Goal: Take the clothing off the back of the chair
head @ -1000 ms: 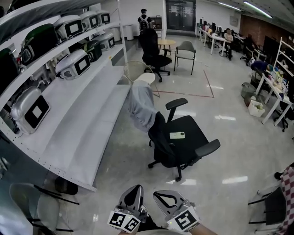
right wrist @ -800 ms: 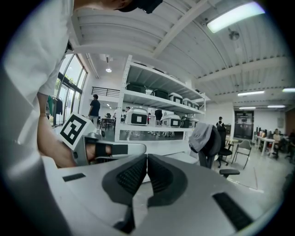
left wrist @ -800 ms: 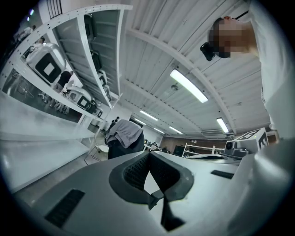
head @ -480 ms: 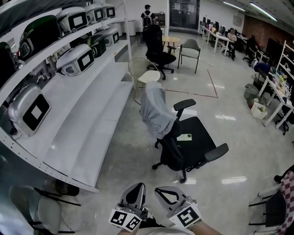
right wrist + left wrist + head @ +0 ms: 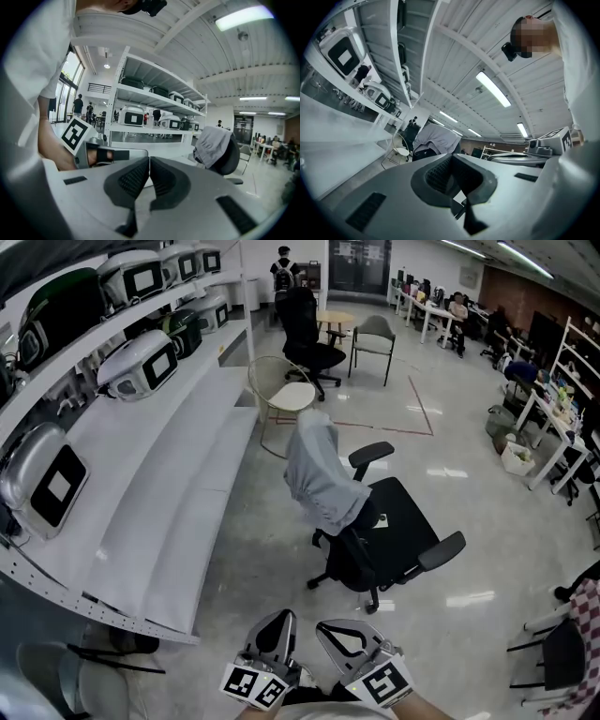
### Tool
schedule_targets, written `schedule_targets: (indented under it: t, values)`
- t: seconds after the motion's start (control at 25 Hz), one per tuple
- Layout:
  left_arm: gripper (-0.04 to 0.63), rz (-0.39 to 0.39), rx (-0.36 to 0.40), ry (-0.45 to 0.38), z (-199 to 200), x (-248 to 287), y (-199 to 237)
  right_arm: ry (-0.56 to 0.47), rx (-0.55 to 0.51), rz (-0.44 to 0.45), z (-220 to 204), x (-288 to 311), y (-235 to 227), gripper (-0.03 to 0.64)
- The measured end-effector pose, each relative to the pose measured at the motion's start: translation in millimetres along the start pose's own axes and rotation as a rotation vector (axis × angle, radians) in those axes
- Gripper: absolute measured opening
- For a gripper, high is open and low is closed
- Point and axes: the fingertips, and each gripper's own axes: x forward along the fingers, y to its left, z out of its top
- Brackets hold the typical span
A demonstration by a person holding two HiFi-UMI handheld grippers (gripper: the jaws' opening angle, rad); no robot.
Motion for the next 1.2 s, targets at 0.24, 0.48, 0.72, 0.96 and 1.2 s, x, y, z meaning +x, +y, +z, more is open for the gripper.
schedule_targets:
  t: [0.24,0.48,0.72,0.96,1.2]
  values:
    - [0.009,-0.017,-0.010,0.011,0.8,20.0,6.7,0.013,-0.005,-0.009,2.1,10.7,-15.7,0.017]
    - [0.009,0.009,-0.001,-0.002,3.4,48.9,16.6,-0.027,-0.025,-0.002,7.9,21.8,-50.4,0.017]
    - [0.009,0.042,0.012,-0.015,8.1,85.5,18.6,-0.057,-0.036,0.004,14.3,24.5,-94.7,0.017]
    - [0.009,0.078,0.038,-0.045,14.8,122.1,20.8,-0.086,-0.053,0.050,14.5,33.2,-130.6,0.017]
    - [0.009,0.154,0.077,-0.071,16.6,146.7,19.6,-0.108,-0.060,0.100,7.9,34.1,-162.6,0.017]
